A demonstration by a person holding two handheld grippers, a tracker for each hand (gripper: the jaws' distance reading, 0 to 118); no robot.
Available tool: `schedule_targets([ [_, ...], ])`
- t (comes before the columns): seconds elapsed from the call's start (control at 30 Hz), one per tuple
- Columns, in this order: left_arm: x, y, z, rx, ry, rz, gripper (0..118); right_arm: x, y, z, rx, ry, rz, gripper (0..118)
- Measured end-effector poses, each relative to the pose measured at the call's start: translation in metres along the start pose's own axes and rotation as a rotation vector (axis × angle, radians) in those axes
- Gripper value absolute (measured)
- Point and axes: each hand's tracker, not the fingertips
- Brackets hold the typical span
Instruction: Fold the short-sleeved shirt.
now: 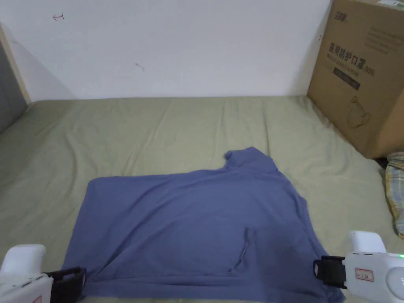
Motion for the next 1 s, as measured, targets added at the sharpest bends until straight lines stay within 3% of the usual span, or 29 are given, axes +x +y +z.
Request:
schedule_targets([
  [0.03, 0.001, -0.001, 0.006, 0.018, -0.019, -0.001, 55, -0.004, 0.001, 0.003, 0.015, 0.009, 0.009, 38],
  [0.07, 0.003, -0.003, 0.009, 0.019, -0.022, -0.002, 22, -0.007, 0.000, 0.005, 0.023, 0.019, 0.007, 12],
  [0.1, 0.005, -0.006, 0.010, 0.013, -0.018, 0.002, 0, -0.009, -0.002, 0.003, 0.023, 0.025, -0.002, 1],
  [0.17, 0.007, -0.017, 0.013, 0.011, -0.022, 0.018, 0, -0.012, -0.008, 0.000, 0.014, 0.088, -0.036, 1],
  [0.33, 0.004, -0.036, 0.013, -0.020, -0.030, 0.079, 4, -0.023, -0.014, -0.013, -0.021, 0.075, -0.020, 1],
  [0.37, 0.000, -0.038, 0.012, -0.031, -0.025, 0.087, 23, -0.023, -0.014, -0.014, -0.033, 0.105, -0.033, 1],
  [0.4, -0.003, -0.041, 0.012, -0.032, -0.024, 0.104, 67, -0.024, -0.015, -0.015, -0.037, 0.116, -0.038, 1],
  [0.43, -0.006, -0.043, 0.012, -0.028, -0.012, 0.129, 90, -0.025, -0.014, -0.016, -0.039, 0.112, -0.033, 1],
  [0.47, -0.009, -0.044, 0.010, -0.036, -0.023, 0.150, 99, -0.027, -0.014, -0.017, -0.044, 0.107, -0.022, 1],
  [0.53, -0.020, -0.044, 0.005, -0.035, -0.012, 0.176, 99, -0.027, -0.015, -0.017, -0.044, 0.111, -0.031, 1],
  [0.6, -0.027, -0.040, -0.003, -0.039, 0.008, 0.194, 99, -0.025, -0.014, -0.016, -0.045, 0.179, -0.095, 1],
  [0.73, -0.038, -0.032, -0.028, -0.090, -0.033, 0.285, 95, -0.027, -0.013, -0.020, -0.054, 0.139, -0.050, 1],
  [0.77, -0.036, -0.031, -0.032, -0.111, -0.061, 0.278, 84, -0.027, -0.013, -0.022, -0.061, 0.121, -0.032, 1],
  [0.83, -0.031, -0.035, -0.045, -0.157, -0.012, 0.236, 13, -0.026, -0.016, -0.023, -0.067, 0.122, -0.033, 1],
  [0.87, -0.028, -0.038, -0.049, -0.168, 0.005, 0.199, 5, -0.024, -0.018, -0.023, -0.074, 0.128, -0.040, 1],
  [1.0, -0.018, -0.035, -0.039, -0.140, 0.000, 0.199, 4, -0.016, -0.021, -0.021, -0.080, 0.114, -0.053, 1],
])
